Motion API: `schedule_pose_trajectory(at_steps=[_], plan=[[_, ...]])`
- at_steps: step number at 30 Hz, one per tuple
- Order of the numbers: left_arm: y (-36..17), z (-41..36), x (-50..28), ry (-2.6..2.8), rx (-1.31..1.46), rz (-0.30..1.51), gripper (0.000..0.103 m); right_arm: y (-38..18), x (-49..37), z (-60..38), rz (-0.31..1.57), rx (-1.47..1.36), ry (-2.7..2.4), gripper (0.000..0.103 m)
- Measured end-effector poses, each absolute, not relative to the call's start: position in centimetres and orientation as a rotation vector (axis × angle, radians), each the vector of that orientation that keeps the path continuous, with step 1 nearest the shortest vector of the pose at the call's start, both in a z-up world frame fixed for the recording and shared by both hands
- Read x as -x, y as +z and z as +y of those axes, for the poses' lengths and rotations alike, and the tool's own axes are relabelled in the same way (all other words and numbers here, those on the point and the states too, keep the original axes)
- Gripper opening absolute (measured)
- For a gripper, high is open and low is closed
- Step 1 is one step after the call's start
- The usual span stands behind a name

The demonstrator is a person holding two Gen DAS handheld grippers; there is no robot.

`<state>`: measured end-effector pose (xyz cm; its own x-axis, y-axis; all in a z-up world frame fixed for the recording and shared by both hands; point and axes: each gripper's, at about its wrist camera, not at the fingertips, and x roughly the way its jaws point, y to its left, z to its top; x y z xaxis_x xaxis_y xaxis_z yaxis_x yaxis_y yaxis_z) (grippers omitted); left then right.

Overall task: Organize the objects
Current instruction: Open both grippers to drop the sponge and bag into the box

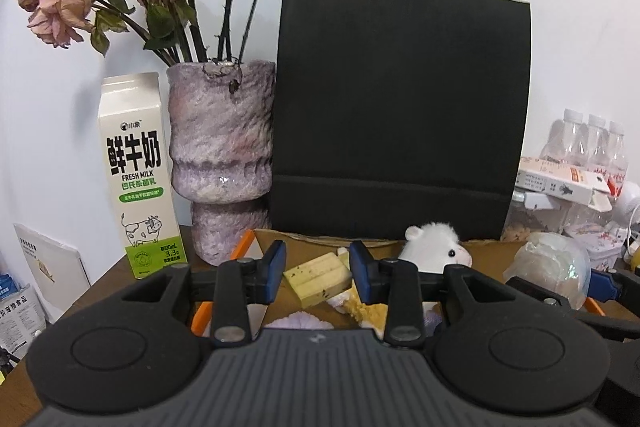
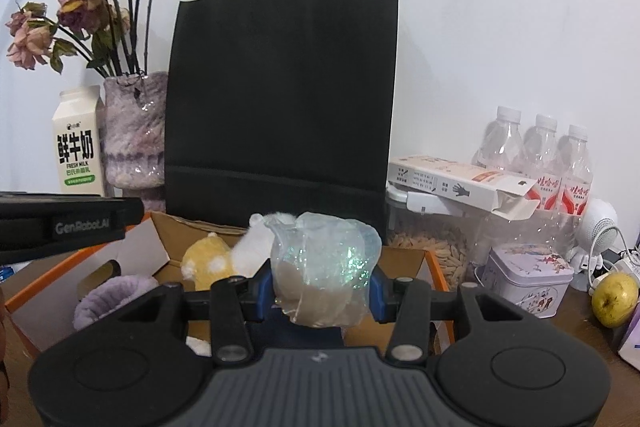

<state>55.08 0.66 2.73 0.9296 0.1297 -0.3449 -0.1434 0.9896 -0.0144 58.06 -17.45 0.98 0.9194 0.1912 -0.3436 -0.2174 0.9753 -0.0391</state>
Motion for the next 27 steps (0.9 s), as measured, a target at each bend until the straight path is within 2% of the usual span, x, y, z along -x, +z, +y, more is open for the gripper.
schedule_pose_trajectory(at_steps=[2, 4, 5, 6, 7, 10, 11, 27], plan=[[2.53, 0.65, -55.19, 0.148, 0.03, 0.356, 0.051, 0.83, -58.21, -17.56, 0.353, 0.071, 0.212, 0.048], [2.48, 0.68, -55.16, 0.161, 0.024, 0.351, 0.077, 0.77, -58.24, -17.67, 0.357, 0.066, 0.21, 0.055], [2.5, 0.7, -55.11, 0.168, 0.022, 0.346, 0.083, 0.74, -58.24, -17.73, 0.358, 0.063, 0.208, 0.06], [2.53, 0.75, -55.06, 0.178, 0.021, 0.34, 0.098, 0.72, -58.25, -17.76, 0.359, 0.061, 0.205, 0.072], [2.57, 0.79, -55.02, 0.191, 0.021, 0.331, 0.103, 0.71, -58.19, -17.82, 0.353, 0.061, 0.189, 0.086], [2.53, 0.96, -55.1, 0.205, 0.027, 0.325, 0.103, 0.71, -58.12, -17.85, 0.346, 0.061, 0.178, 0.102], [2.45, 1.03, -55.19, 0.198, 0.032, 0.332, 0.103, 0.71, -58.16, -17.91, 0.347, 0.057, 0.179, 0.103], [2.42, 0.93, -55.03, 0.19, 0.029, 0.339, 0.103, 0.77, -57.96, -17.94, 0.356, 0.06, 0.18, 0.103]])
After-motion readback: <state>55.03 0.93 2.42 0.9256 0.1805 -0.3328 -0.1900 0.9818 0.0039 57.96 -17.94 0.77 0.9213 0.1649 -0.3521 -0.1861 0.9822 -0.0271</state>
